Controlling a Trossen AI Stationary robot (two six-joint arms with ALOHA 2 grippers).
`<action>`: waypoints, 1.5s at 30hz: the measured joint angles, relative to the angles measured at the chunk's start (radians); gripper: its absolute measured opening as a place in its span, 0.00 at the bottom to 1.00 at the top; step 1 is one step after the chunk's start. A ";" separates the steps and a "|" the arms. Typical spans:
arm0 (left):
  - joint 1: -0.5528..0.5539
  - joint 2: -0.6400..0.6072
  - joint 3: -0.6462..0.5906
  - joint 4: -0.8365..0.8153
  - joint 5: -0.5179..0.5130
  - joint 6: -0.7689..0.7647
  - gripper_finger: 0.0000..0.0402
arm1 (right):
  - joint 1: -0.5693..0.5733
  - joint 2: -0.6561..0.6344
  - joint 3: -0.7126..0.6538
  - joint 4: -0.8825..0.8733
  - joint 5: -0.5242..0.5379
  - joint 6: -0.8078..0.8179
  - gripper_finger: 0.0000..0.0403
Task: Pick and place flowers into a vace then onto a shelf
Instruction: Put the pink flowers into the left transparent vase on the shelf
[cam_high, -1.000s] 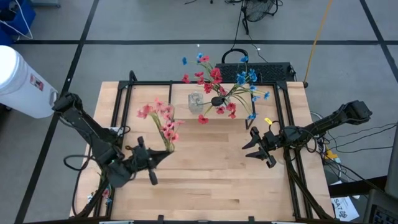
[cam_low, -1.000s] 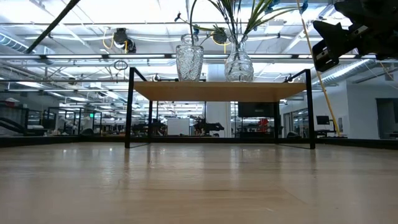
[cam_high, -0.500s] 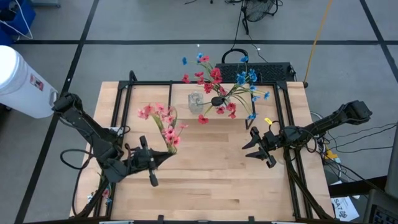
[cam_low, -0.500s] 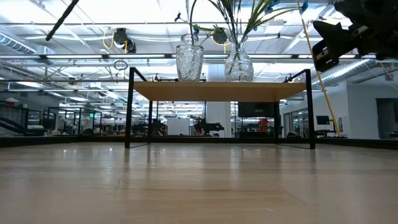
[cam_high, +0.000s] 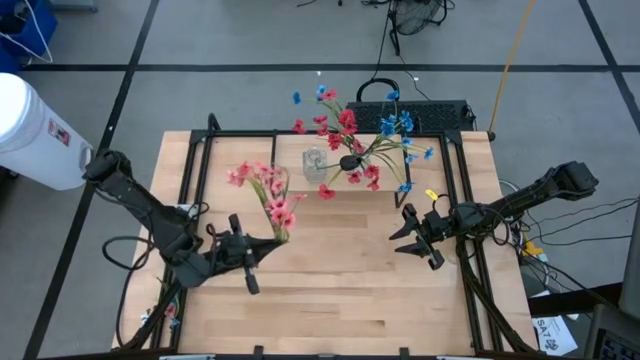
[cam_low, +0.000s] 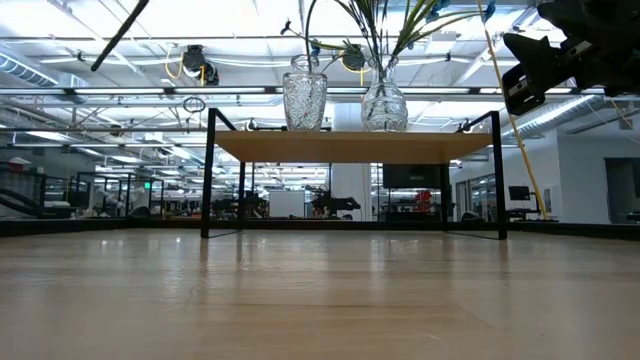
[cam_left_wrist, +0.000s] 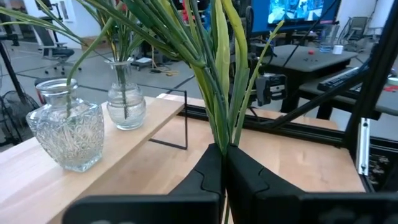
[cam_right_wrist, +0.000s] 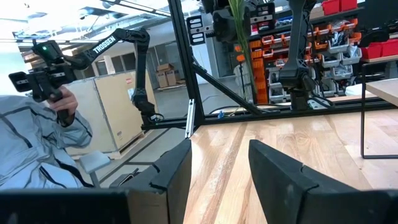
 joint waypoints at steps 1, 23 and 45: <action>0.007 0.000 0.000 0.000 0.011 0.001 0.01 | 0.000 0.000 0.000 0.000 0.000 0.000 0.37; 0.059 0.000 0.000 0.053 0.103 0.066 0.01 | 0.000 0.000 0.000 0.000 0.000 0.000 0.37; 0.075 0.000 0.001 0.113 0.148 0.083 0.01 | 0.000 0.000 0.000 0.000 0.000 0.000 0.37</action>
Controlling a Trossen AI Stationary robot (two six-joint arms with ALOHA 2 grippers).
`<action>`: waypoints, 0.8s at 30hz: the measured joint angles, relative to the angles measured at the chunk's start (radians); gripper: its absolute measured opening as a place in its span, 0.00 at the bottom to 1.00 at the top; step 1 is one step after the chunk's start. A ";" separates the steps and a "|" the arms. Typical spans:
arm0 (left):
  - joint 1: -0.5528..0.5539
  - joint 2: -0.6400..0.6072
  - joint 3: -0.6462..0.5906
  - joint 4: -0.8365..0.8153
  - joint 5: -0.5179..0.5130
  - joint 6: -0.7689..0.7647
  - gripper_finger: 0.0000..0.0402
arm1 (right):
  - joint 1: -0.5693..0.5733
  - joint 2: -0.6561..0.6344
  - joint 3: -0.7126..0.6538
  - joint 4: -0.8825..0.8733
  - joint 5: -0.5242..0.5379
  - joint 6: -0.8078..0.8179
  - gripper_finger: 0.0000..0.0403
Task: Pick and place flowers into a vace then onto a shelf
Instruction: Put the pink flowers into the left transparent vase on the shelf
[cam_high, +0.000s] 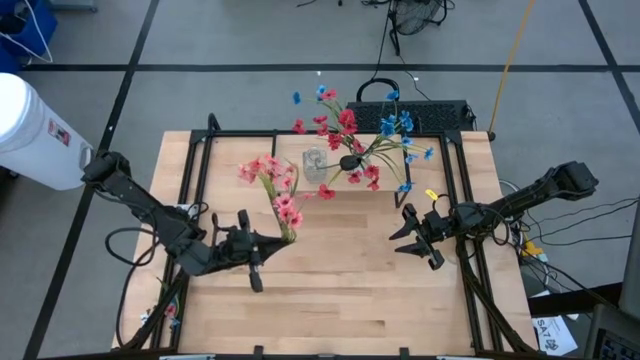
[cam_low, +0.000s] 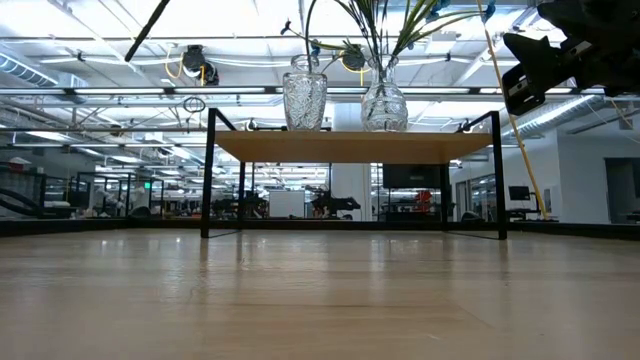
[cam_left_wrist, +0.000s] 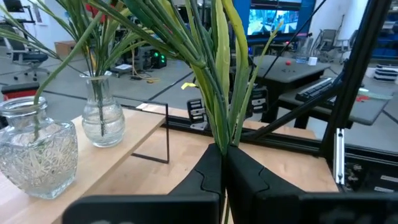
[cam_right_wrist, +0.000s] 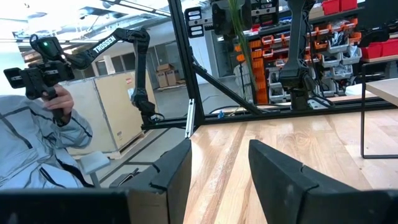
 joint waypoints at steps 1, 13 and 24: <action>0.003 0.000 0.000 0.000 0.002 0.000 0.01 | 0.000 0.000 0.000 0.000 0.000 0.000 0.37; 0.040 0.000 0.000 0.143 0.025 0.133 0.03 | 0.000 0.000 0.000 0.000 0.000 0.000 0.37; 0.106 0.000 0.000 0.444 0.140 0.455 0.01 | 0.000 0.000 0.000 0.000 0.000 0.000 0.37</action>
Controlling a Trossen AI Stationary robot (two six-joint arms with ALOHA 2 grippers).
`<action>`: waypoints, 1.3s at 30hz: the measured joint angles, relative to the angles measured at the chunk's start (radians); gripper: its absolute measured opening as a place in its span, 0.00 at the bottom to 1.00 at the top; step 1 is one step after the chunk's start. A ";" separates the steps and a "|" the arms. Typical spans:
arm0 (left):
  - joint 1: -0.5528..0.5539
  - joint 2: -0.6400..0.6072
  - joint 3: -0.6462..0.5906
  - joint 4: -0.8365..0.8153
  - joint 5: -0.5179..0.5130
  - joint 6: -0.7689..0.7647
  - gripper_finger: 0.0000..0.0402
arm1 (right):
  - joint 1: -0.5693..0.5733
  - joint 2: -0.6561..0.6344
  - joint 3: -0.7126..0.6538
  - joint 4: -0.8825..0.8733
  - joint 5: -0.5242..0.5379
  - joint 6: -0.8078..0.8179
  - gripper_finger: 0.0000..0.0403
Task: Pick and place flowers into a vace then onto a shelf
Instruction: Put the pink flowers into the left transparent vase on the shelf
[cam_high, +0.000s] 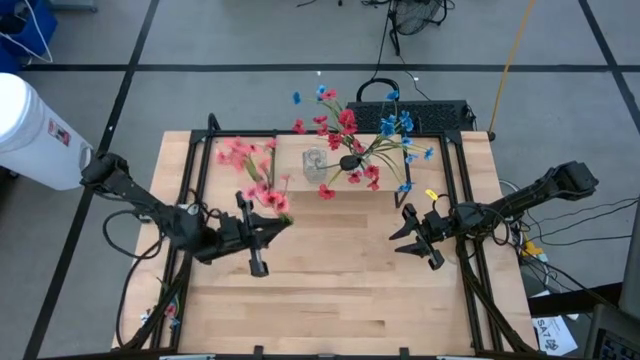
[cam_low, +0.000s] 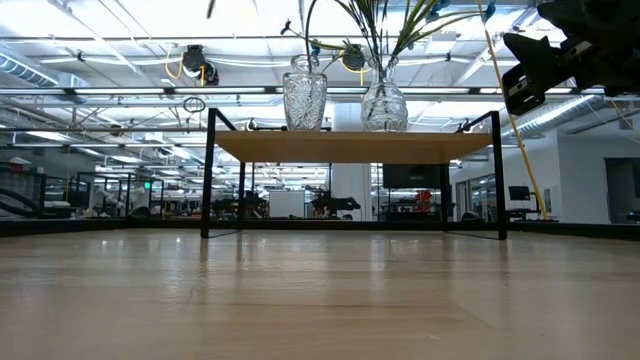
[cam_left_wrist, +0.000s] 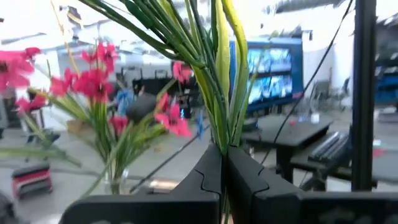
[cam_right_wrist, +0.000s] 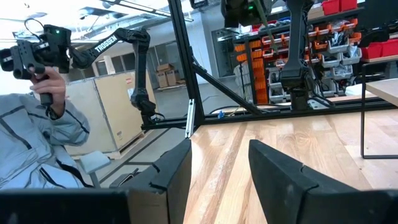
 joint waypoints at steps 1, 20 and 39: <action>0.016 0.000 0.000 0.013 0.022 0.006 0.02 | 0.000 0.000 0.000 0.000 0.000 0.000 0.37; 0.402 -0.134 0.000 0.023 0.412 -0.046 0.03 | 0.000 0.000 0.000 0.000 0.000 0.000 0.37; 0.795 -0.079 0.005 0.121 0.795 -0.393 0.01 | 0.000 0.000 0.000 0.000 0.000 0.000 0.37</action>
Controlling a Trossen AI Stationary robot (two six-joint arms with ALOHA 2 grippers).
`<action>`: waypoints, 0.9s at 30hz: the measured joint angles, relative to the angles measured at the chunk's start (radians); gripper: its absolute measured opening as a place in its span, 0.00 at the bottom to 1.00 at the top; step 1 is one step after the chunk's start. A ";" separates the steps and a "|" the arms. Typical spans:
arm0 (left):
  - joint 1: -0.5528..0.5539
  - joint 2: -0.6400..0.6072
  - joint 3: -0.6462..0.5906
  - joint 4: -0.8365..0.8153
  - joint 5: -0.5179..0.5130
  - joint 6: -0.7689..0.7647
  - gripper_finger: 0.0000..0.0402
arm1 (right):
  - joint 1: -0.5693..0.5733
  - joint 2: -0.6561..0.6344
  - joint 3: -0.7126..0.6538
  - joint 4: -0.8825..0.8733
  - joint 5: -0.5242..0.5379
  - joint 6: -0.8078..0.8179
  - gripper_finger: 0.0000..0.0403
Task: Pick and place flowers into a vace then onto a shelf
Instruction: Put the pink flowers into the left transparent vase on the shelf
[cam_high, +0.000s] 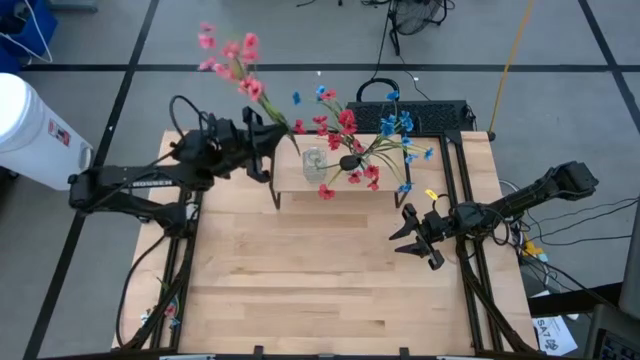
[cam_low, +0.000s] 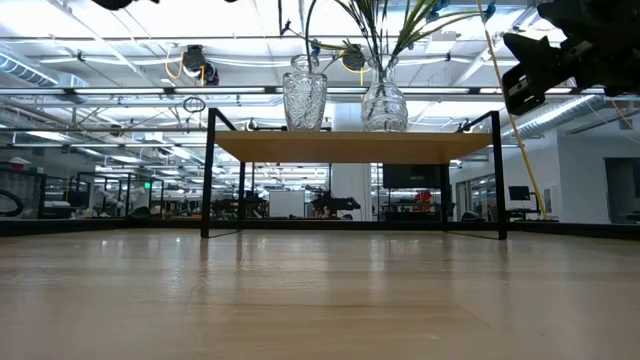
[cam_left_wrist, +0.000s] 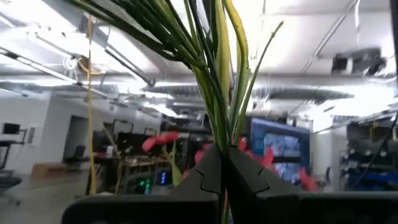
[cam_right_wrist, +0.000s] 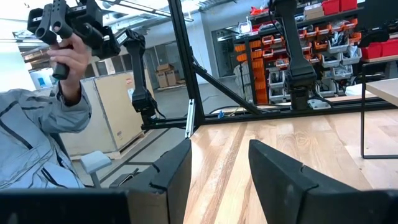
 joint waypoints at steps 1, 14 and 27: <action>0.007 0.011 0.007 0.013 0.010 -0.011 0.02 | 0.000 0.000 0.000 0.000 0.000 0.000 0.37; 0.023 0.131 0.077 0.006 0.043 -0.024 0.03 | 0.000 0.000 0.000 0.000 0.000 0.000 0.37; 0.024 0.129 0.079 -0.106 0.031 0.030 0.02 | 0.000 0.000 0.000 0.000 0.000 0.000 0.37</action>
